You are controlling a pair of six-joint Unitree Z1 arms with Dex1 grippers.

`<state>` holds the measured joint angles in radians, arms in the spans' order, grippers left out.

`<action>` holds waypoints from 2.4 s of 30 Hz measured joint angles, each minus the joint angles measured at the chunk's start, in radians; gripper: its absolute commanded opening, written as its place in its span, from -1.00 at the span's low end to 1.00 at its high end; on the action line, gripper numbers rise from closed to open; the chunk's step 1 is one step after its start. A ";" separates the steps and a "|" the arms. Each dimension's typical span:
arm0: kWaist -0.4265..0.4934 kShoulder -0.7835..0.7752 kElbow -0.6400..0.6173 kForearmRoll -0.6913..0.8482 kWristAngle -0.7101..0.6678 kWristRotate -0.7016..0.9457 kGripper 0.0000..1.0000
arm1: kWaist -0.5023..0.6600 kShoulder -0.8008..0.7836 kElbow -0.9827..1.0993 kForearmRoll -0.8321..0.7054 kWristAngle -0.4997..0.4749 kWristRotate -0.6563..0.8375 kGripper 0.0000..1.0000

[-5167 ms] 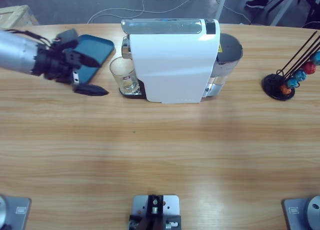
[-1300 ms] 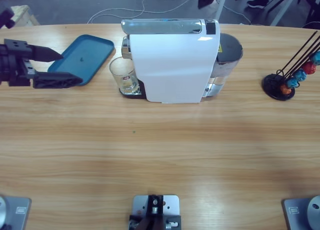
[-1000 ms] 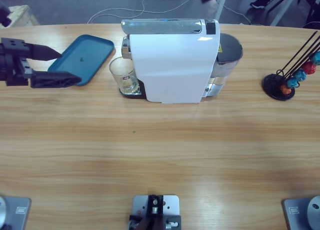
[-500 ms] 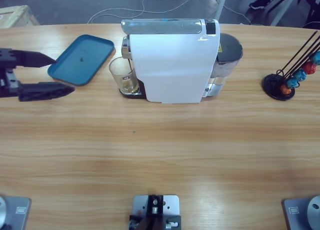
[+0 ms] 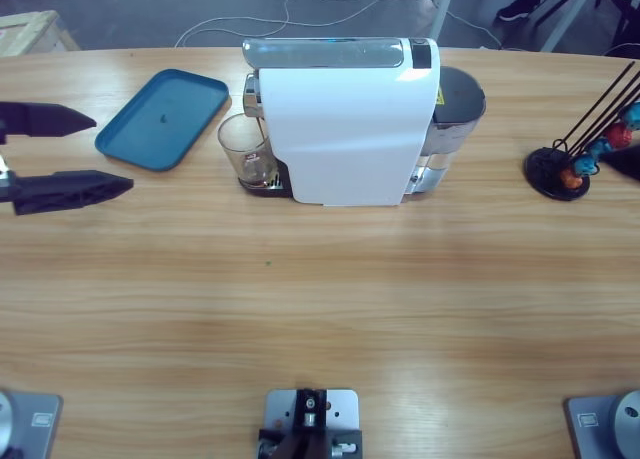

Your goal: Pour coffee

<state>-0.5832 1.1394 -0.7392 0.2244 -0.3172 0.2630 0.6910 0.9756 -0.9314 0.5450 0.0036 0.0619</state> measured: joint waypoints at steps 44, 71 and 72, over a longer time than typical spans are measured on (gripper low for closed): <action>-0.024 -0.011 0.022 0.002 0.000 0.000 1.00 | 0.000 -0.017 0.043 -0.114 0.043 -0.008 1.00; -0.024 -0.010 0.020 0.002 0.000 0.000 1.00 | 0.000 -0.017 0.043 -0.084 0.069 -0.004 1.00; -0.024 -0.010 0.020 0.002 0.000 0.000 1.00 | 0.000 -0.017 0.043 -0.084 0.070 -0.004 1.00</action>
<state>-0.6074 1.1289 -0.7189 0.2261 -0.3173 0.2630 0.6910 0.9585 -0.8884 0.4611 0.0737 0.0584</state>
